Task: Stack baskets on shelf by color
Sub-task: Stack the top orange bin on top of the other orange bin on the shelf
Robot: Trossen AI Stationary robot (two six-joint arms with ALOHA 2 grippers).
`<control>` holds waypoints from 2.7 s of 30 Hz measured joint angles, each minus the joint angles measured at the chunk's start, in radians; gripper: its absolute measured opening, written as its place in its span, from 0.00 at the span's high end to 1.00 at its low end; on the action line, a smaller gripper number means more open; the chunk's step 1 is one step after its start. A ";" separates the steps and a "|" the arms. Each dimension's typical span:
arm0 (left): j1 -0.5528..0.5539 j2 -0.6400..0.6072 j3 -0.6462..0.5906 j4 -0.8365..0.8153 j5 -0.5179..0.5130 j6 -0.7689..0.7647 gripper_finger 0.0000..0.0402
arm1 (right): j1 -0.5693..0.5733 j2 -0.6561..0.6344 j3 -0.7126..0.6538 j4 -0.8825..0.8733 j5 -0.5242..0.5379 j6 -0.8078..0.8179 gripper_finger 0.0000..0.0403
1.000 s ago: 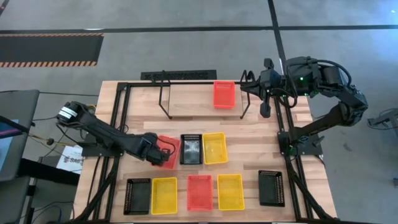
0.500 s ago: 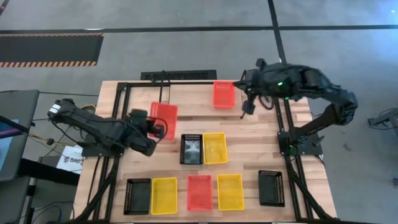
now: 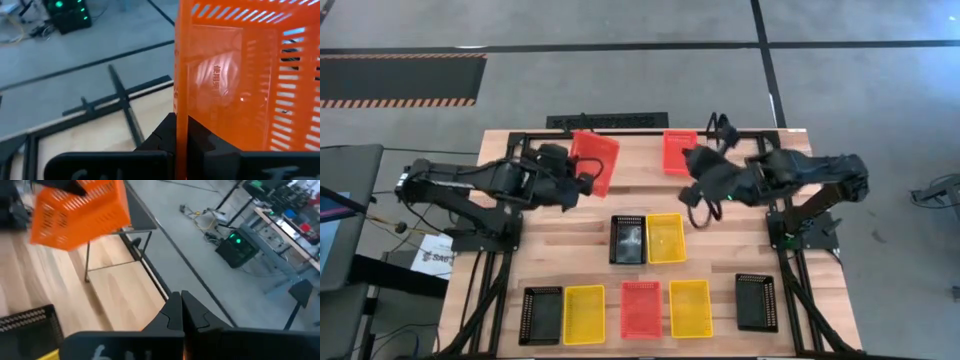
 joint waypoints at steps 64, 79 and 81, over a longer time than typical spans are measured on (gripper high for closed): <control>0.358 0.318 0.026 0.738 0.530 0.398 1.00 | 0.133 -0.054 -0.085 -0.382 0.318 0.731 0.92; 0.259 0.314 0.186 0.903 0.237 0.833 1.00 | -0.026 -0.024 -0.084 0.077 0.298 0.487 0.71; 0.259 0.315 0.186 0.910 0.241 0.854 1.00 | -0.049 -0.017 -0.087 0.153 0.269 0.419 0.69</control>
